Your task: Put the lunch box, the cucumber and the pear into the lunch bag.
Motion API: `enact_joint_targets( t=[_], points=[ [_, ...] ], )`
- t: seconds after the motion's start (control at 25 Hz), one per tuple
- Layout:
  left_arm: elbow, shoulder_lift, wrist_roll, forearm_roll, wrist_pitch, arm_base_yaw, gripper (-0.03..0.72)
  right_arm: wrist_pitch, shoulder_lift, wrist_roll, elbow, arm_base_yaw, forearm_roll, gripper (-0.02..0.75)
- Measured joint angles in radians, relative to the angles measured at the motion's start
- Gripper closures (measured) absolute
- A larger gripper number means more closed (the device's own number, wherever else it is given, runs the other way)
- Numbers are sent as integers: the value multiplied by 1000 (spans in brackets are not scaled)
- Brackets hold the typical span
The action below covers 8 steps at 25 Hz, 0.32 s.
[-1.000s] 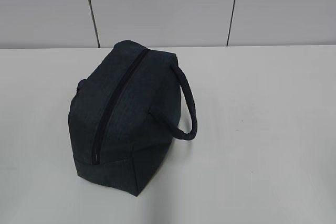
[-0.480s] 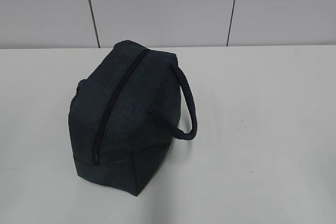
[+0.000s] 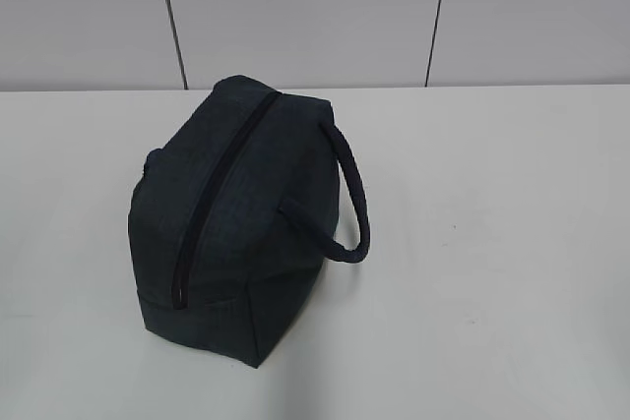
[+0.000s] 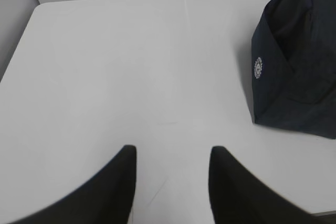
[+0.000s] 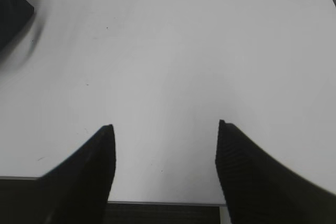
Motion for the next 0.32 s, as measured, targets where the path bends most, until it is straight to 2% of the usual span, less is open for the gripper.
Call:
enact_joint_targets(
  t=[0.32],
  points=[
    [0, 0, 0, 0, 0, -1, 412, 0, 0, -2, 0, 0, 0, 261]
  ],
)
